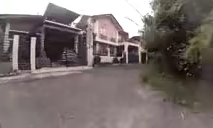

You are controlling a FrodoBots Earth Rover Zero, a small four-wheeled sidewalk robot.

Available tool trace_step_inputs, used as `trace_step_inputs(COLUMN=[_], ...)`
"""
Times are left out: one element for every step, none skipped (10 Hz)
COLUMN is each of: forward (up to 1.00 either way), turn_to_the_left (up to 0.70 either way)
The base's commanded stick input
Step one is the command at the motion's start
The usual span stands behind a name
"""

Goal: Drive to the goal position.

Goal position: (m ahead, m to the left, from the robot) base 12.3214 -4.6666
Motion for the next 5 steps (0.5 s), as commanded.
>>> trace_step_inputs(forward=[1.00,1.00,1.00,1.00,1.00], turn_to_the_left=[0.00,0.00,0.00,0.00,0.00])
